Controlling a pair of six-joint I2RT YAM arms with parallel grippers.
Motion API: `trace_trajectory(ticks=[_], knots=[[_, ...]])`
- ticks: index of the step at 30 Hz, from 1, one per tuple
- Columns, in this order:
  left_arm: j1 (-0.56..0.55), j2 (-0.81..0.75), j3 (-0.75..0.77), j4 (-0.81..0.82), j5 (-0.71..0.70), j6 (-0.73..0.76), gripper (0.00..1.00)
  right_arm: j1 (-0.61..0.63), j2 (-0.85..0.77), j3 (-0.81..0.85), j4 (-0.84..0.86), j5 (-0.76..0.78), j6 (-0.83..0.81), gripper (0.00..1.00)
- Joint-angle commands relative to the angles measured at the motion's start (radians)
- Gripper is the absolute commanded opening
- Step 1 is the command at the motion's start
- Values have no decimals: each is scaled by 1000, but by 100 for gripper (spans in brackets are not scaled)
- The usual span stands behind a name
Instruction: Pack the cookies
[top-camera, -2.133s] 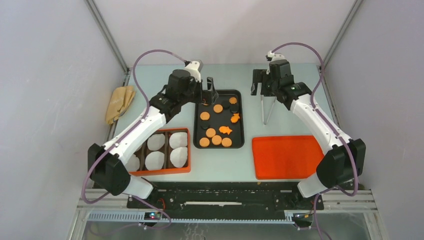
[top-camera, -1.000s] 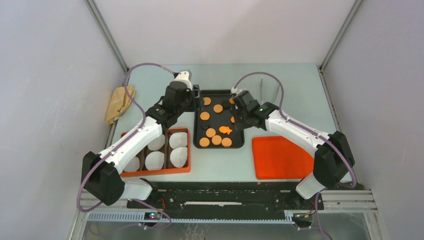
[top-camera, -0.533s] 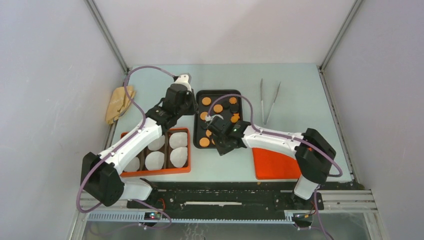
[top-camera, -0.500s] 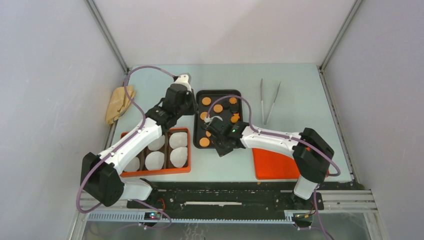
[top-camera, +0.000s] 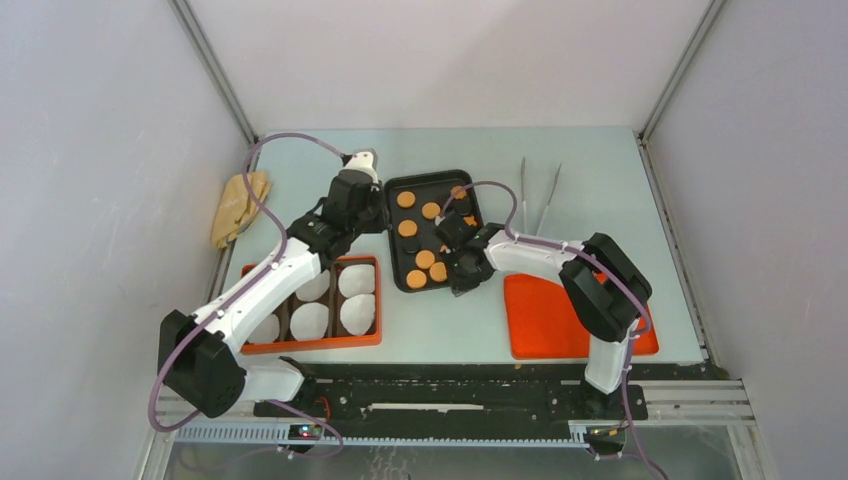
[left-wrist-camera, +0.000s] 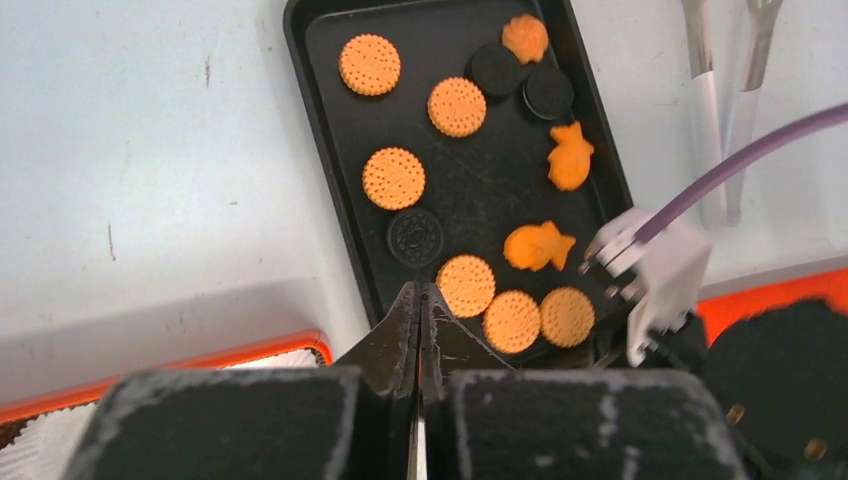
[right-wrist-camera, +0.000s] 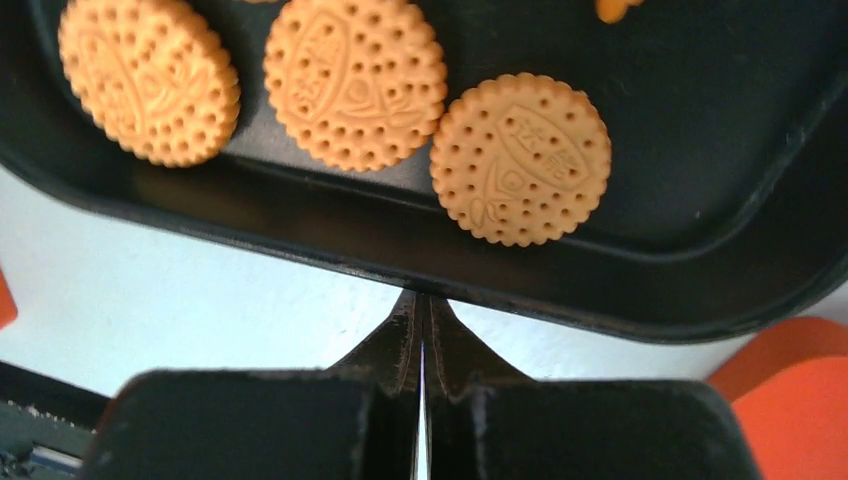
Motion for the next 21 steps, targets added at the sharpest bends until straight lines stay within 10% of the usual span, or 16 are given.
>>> trace_trajectory(ticks=[1, 21], knots=[[0, -46, 0, -67, -63, -2, 0, -66, 25, 66, 50, 18, -39, 0], [-28, -204, -221, -268, -216, -156, 0, -177, 299, 531, -10, -82, -77, 0]])
